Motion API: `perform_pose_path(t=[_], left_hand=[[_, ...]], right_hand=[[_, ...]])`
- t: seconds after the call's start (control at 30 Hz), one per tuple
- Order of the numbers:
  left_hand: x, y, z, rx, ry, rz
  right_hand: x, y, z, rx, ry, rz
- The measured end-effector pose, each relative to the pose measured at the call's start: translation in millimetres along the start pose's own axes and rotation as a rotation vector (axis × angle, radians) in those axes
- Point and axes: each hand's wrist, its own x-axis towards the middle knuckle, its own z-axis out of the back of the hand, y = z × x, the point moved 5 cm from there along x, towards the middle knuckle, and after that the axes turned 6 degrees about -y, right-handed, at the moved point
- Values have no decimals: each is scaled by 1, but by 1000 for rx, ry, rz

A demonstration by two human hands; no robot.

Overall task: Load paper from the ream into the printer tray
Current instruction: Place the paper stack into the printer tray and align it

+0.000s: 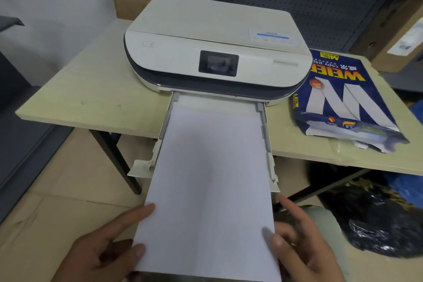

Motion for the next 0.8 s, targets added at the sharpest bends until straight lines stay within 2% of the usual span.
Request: perform_pose_path(t=[0.07, 0.2, 0.33, 0.43, 0.53, 0.67, 0.8], left_hand=[[7, -8, -2, 56, -34, -67], [18, -18, -5, 48, -143, -164], [26, -20, -10, 63, -173, -241], [24, -26, -11, 213, -217, -385], [22, -38, -7, 510, -282, -549], [31, -44, -9, 827, -248, -686], [38, -47, -23, 990, -136, -856]], right_hand=[[-1, -2, 8, -125, -47, 80], [-1, -4, 21, -551, 26, 373], [0, 4, 14, -689, -3, 706], [6, 8, 10, -720, -66, 775], [12, 12, 6, -811, -130, 826], [19, 14, -1, -844, -138, 834], [24, 17, -5, -867, -131, 864]])
